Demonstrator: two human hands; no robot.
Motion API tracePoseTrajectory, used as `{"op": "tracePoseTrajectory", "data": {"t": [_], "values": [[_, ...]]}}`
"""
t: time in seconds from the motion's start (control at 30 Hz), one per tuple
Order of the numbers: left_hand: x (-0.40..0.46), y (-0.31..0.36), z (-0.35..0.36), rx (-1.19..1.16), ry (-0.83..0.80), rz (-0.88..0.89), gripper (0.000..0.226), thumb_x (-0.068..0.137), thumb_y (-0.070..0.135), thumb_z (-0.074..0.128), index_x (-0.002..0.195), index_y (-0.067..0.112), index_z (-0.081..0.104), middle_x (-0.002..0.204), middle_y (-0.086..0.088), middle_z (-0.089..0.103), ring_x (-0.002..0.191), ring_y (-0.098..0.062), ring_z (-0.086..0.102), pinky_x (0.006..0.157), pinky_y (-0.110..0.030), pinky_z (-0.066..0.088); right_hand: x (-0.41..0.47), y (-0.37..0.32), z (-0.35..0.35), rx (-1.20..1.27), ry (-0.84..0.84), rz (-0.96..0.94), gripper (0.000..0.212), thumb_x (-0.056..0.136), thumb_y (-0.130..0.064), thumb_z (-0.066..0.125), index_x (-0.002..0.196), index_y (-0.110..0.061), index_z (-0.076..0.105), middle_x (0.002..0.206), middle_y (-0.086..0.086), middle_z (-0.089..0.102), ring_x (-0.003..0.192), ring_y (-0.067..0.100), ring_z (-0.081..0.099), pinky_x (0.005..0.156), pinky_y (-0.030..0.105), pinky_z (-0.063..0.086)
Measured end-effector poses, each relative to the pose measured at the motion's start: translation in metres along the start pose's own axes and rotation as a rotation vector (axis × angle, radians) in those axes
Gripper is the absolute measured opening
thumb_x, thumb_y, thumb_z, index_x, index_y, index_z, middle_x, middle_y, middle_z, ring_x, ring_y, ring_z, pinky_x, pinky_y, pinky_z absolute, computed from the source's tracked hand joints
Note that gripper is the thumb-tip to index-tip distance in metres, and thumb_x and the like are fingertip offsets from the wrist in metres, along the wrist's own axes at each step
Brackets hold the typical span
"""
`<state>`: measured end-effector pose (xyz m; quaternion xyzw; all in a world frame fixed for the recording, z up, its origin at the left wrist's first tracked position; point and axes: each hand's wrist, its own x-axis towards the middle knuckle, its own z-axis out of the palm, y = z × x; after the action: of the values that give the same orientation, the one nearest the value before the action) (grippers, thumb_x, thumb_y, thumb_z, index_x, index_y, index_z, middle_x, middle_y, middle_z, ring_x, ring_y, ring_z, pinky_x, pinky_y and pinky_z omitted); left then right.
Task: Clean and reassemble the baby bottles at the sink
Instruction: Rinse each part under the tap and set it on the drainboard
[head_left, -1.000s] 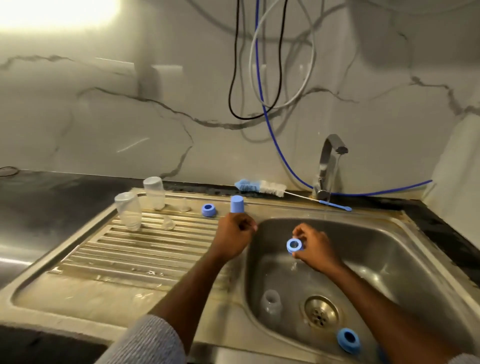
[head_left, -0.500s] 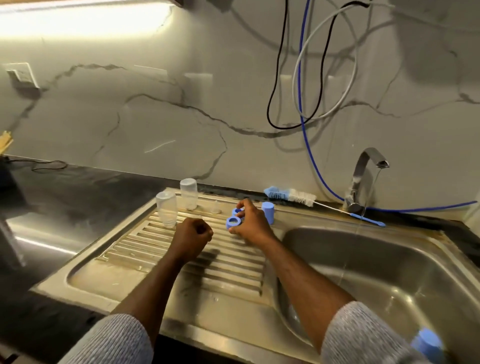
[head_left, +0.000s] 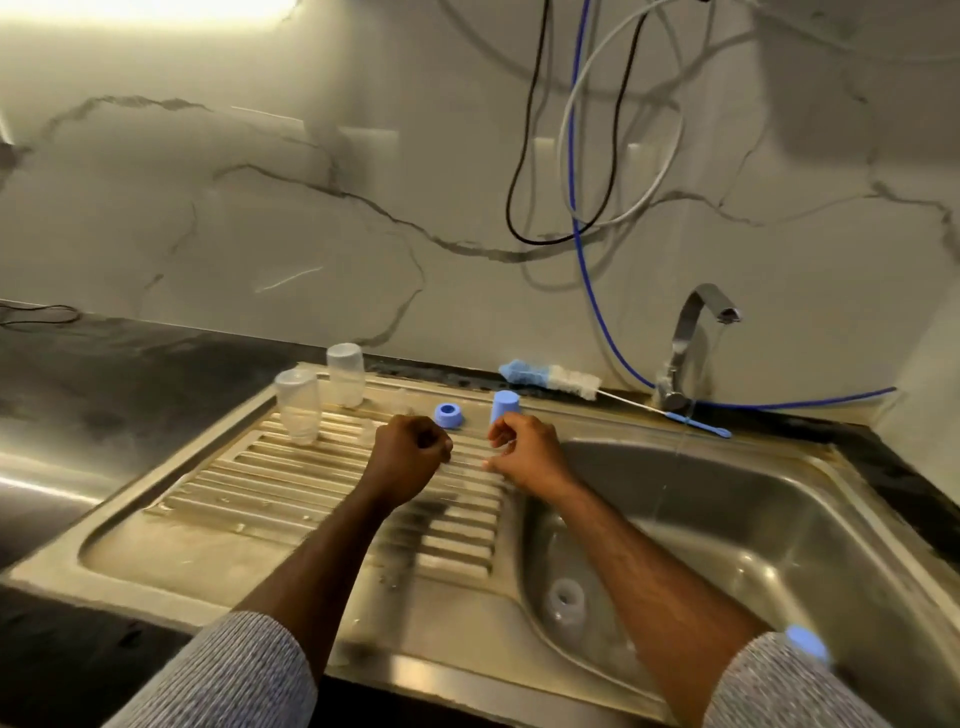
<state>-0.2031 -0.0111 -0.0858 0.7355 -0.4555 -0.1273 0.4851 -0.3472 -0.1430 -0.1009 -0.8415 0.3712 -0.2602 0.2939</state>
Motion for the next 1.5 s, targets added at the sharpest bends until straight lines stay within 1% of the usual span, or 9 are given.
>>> {"op": "tracePoseTrajectory", "data": {"t": [0.23, 0.43, 0.53, 0.7, 0.83, 1.0, 1.2, 1.37, 1.5], "values": [[-0.012, 0.061, 0.108, -0.27, -0.148, 0.109, 0.017, 0.092, 0.014, 0.069, 0.078, 0.008, 0.074, 0.072, -0.006, 0.073, 0.06, -0.007, 0.063, 0.059, -0.019, 0.051, -0.066, 0.111, -0.11, -0.144, 0.004, 0.192, 0.029, 0.072, 0.002, 0.082, 0.076, -0.023, 0.067, 0.074, -0.003, 0.071, 0.068, 0.004, 0.065, 0.071, 0.027, 0.055], [-0.027, 0.084, 0.204, -0.031, -0.463, 0.19, 0.012, 0.089, 0.011, 0.071, 0.08, 0.006, 0.077, 0.074, -0.008, 0.074, 0.06, -0.022, 0.069, 0.067, -0.033, 0.058, -0.123, 0.188, -0.163, -0.281, -0.215, 0.429, 0.021, 0.075, 0.004, 0.08, 0.083, -0.013, 0.072, 0.086, 0.011, 0.075, 0.076, 0.015, 0.067, 0.077, 0.034, 0.059], [-0.029, 0.084, 0.238, 0.046, -0.626, 0.212, 0.011, 0.09, 0.011, 0.071, 0.084, 0.004, 0.076, 0.08, -0.012, 0.076, 0.065, -0.027, 0.073, 0.067, -0.03, 0.06, -0.138, 0.216, -0.173, -0.364, -0.223, 0.506, 0.02, 0.073, 0.003, 0.083, 0.085, -0.01, 0.074, 0.079, 0.002, 0.072, 0.074, 0.012, 0.066, 0.067, 0.02, 0.056], [-0.027, 0.074, 0.265, 0.114, -0.711, 0.214, 0.015, 0.092, 0.012, 0.07, 0.082, 0.001, 0.074, 0.082, -0.012, 0.075, 0.064, -0.024, 0.071, 0.067, -0.031, 0.06, -0.143, 0.232, -0.182, -0.519, -0.403, 0.669, 0.03, 0.067, -0.015, 0.091, 0.092, -0.019, 0.074, 0.09, -0.001, 0.07, 0.085, 0.016, 0.067, 0.073, 0.028, 0.057], [-0.022, 0.062, 0.264, 0.117, -0.729, 0.179, 0.01, 0.092, 0.01, 0.069, 0.085, 0.004, 0.074, 0.084, -0.01, 0.075, 0.069, -0.024, 0.071, 0.069, -0.033, 0.061, -0.145, 0.237, -0.164, -0.684, -0.59, 0.74, 0.041, 0.07, -0.01, 0.085, 0.109, -0.014, 0.075, 0.107, 0.005, 0.071, 0.098, 0.021, 0.07, 0.088, 0.037, 0.058], [-0.013, 0.055, 0.258, -0.05, -0.513, 0.019, 0.007, 0.092, 0.006, 0.068, 0.095, 0.009, 0.074, 0.09, -0.01, 0.074, 0.085, -0.029, 0.072, 0.074, -0.033, 0.059, -0.113, 0.22, -0.146, -0.456, -0.342, 0.579, 0.037, 0.07, -0.014, 0.087, 0.103, -0.016, 0.071, 0.104, 0.004, 0.071, 0.093, 0.019, 0.068, 0.077, 0.031, 0.057], [-0.007, 0.049, 0.261, 0.069, -0.435, 0.081, 0.054, 0.077, 0.003, 0.08, 0.129, 0.009, 0.065, 0.124, -0.011, 0.069, 0.117, -0.03, 0.064, 0.099, -0.034, 0.049, -0.057, 0.179, -0.116, -0.042, 0.132, 0.351, 0.035, 0.068, -0.012, 0.088, 0.099, -0.016, 0.072, 0.104, 0.002, 0.074, 0.095, 0.017, 0.067, 0.085, 0.028, 0.054], [-0.004, 0.051, 0.269, -0.009, -0.383, 0.09, 0.053, 0.079, 0.017, 0.084, 0.128, 0.014, 0.065, 0.118, -0.006, 0.071, 0.109, -0.022, 0.066, 0.096, -0.034, 0.052, -0.051, 0.189, -0.111, 0.133, 0.225, 0.361, 0.038, 0.077, -0.011, 0.084, 0.113, -0.013, 0.072, 0.111, 0.003, 0.072, 0.099, 0.014, 0.066, 0.083, 0.02, 0.051], [-0.001, 0.055, 0.271, -0.113, -0.318, 0.055, 0.034, 0.085, 0.022, 0.08, 0.115, 0.011, 0.07, 0.105, -0.004, 0.073, 0.096, -0.021, 0.068, 0.089, -0.039, 0.055, -0.046, 0.188, -0.109, 0.362, 0.252, 0.346, 0.03, 0.096, -0.023, 0.067, 0.123, -0.011, 0.069, 0.122, 0.006, 0.07, 0.113, 0.021, 0.066, 0.097, 0.036, 0.055]]}}
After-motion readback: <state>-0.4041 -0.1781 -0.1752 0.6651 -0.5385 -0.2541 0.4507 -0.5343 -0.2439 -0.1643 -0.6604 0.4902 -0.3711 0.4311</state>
